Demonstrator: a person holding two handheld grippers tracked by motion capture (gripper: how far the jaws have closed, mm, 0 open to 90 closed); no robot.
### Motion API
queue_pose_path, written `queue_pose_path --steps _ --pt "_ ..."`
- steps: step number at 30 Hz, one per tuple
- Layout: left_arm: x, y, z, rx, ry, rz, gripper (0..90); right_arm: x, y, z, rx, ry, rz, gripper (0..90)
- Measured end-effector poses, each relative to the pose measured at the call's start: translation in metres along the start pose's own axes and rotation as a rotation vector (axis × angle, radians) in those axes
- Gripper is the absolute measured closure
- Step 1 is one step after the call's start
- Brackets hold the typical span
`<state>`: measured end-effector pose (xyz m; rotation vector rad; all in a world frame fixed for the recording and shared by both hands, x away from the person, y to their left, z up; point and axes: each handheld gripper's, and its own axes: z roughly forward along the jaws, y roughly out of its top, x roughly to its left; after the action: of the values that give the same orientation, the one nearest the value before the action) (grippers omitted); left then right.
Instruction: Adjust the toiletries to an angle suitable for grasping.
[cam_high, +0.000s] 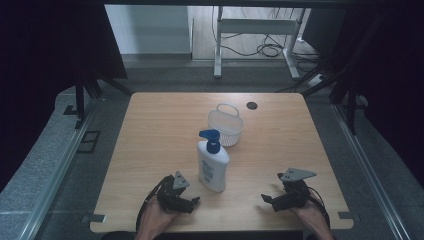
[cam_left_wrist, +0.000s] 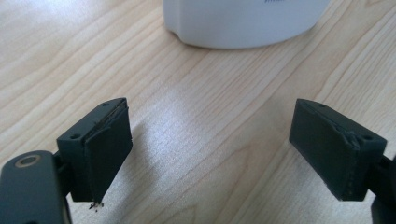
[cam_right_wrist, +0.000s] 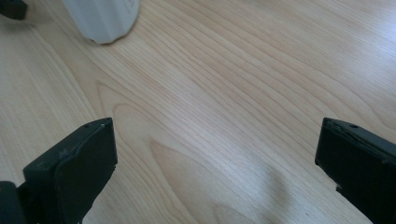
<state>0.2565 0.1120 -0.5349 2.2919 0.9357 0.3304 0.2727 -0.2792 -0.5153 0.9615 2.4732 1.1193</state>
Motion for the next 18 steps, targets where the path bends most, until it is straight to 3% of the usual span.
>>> queue_pose_path --steps 10,18 --pt "0.002 -0.002 0.002 -0.001 -0.009 -0.017 12.3 0.009 0.010 0.004 -0.007 0.030 -0.026 0.0" --pt "0.002 -0.006 0.002 -0.032 -0.011 -0.014 12.1 0.014 0.018 0.007 -0.016 0.050 -0.032 0.0"
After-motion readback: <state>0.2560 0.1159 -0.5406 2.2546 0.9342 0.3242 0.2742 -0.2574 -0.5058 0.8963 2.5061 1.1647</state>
